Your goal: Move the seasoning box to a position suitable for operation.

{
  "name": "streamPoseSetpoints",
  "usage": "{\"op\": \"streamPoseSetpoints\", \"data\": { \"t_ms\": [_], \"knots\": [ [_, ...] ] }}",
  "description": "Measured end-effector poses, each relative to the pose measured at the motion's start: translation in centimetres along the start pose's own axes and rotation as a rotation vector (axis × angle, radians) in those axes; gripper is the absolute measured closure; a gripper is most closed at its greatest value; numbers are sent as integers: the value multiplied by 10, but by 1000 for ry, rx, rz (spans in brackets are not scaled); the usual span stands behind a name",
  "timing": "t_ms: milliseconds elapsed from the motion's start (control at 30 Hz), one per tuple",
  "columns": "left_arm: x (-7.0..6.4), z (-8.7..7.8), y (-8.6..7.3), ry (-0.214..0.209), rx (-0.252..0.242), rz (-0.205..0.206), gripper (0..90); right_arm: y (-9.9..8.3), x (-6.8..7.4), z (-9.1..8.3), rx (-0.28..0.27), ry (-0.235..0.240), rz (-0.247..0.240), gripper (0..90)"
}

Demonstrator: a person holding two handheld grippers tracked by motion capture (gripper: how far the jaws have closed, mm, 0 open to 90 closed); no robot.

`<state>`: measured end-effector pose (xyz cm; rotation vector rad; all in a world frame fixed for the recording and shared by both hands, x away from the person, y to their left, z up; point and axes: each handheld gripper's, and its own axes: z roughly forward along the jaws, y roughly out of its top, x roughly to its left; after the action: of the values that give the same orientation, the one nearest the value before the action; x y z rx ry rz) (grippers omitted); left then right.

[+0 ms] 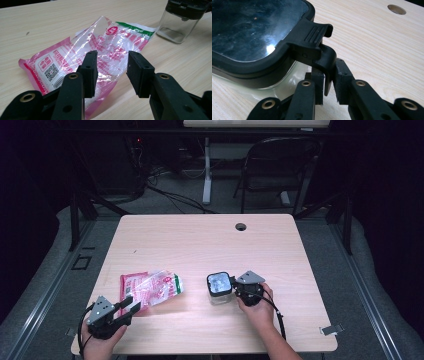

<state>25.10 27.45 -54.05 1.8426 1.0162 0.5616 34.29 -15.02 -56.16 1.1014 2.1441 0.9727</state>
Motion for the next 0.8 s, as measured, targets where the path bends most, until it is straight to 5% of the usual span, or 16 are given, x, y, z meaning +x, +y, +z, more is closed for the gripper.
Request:
{"op": "streamPoseSetpoints", "data": {
  "t_ms": [433,800],
  "knots": [
    [-7,4,3,-15,-8,20,605,-1,8,-9,-37,-42,22,855],
    [-15,12,6,-41,-10,44,608,-11,15,-27,-30,-4,22,852]
  ]
}}
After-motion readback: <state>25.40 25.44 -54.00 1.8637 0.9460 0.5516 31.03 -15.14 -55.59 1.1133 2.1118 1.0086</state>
